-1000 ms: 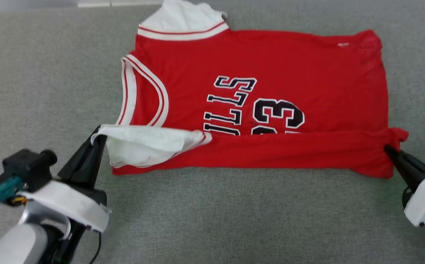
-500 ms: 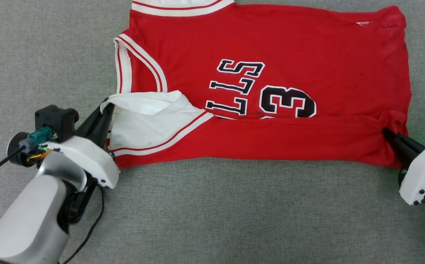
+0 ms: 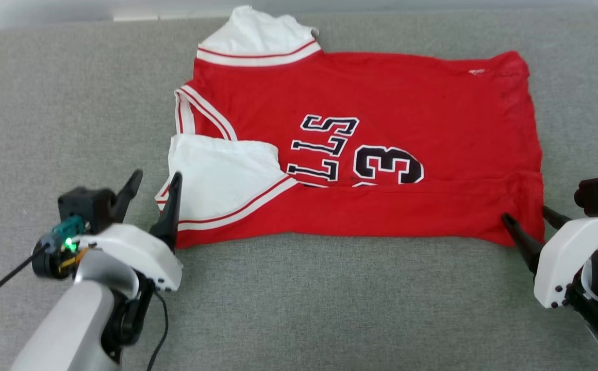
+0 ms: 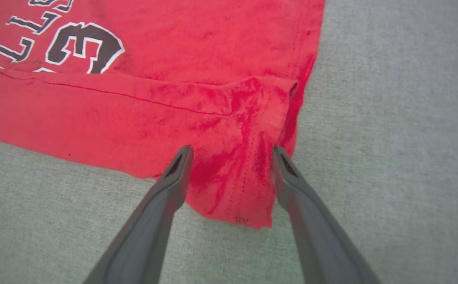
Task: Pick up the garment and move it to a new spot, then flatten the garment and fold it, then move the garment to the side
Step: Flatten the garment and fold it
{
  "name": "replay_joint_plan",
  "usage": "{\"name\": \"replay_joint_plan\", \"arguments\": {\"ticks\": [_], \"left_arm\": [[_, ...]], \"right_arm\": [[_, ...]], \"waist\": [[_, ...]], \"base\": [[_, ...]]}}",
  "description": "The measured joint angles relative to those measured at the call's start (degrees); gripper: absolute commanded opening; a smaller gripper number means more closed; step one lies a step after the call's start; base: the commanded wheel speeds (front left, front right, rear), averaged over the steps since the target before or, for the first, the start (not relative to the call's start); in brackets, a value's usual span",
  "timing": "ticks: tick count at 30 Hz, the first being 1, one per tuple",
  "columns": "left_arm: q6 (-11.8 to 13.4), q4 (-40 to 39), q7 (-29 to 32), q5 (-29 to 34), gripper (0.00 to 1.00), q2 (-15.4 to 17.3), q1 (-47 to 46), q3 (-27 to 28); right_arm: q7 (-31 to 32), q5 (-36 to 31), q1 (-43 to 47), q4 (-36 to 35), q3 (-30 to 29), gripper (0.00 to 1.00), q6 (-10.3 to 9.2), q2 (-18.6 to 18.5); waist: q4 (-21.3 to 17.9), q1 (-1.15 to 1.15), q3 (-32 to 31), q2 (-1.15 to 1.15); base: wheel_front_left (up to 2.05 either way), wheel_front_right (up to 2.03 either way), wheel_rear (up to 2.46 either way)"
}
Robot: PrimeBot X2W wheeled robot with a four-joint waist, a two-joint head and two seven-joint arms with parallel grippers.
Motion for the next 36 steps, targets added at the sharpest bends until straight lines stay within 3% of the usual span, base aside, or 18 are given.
{"name": "replay_joint_plan", "arguments": {"ticks": [7, 12, 18, 28, 33, 35, 36], "left_arm": [[5.16, -7.35, 6.11, -2.19, 1.00, 2.19, 8.66, 0.52], [7.17, -12.02, 11.24, -3.53, 1.00, 3.81, 12.14, -0.30], [9.87, -13.83, 14.32, -2.92, 1.00, 5.94, 12.74, -0.18], [11.38, -12.47, 17.18, -4.01, 1.00, 6.77, 12.10, 0.82], [10.20, -11.31, 19.00, -3.92, 1.00, 7.26, 11.13, -0.74], [9.46, -10.82, 20.68, -4.45, 0.20, 7.61, 10.42, -1.18], [8.92, -10.72, 21.46, -5.33, 0.00, 7.59, 10.18, -1.23]], "right_arm": [[5.83, -4.14, 3.61, -3.91, -4.55, 1.00, -0.01, 5.43], [9.81, -5.31, 6.11, -8.75, -6.14, 1.00, -0.01, 9.11], [11.25, -6.14, 7.07, -12.80, -7.11, 1.00, -0.01, 11.00], [10.40, -6.69, 7.32, -14.32, -6.89, 1.00, -0.01, 11.95], [9.90, -7.09, 7.11, -14.51, -7.08, 1.00, -0.01, 11.76], [9.73, -7.09, 6.99, -14.50, -7.16, 1.00, -0.01, 11.57], [9.72, -7.09, 6.98, -14.50, -7.15, 1.00, -0.01, 11.52]], "waist": [[-0.89, -0.01, -3.55, 0.00], [-1.66, -0.01, -3.67, 0.00], [-2.64, -0.01, -2.32, 0.00], [-3.96, -0.01, 0.78, 0.00], [-4.28, -0.01, 2.35, 0.00], [-4.33, -0.01, 2.82, 0.00], [-4.32, -0.01, 2.94, 0.00]], "base": [[0.00, 0.00, 0.00], [0.00, 0.00, 0.00], [0.00, 0.00, 0.00], [0.00, 0.00, 0.00], [0.00, 0.00, 0.00], [0.00, 0.00, 0.00], [0.00, 0.00, 0.00]]}}
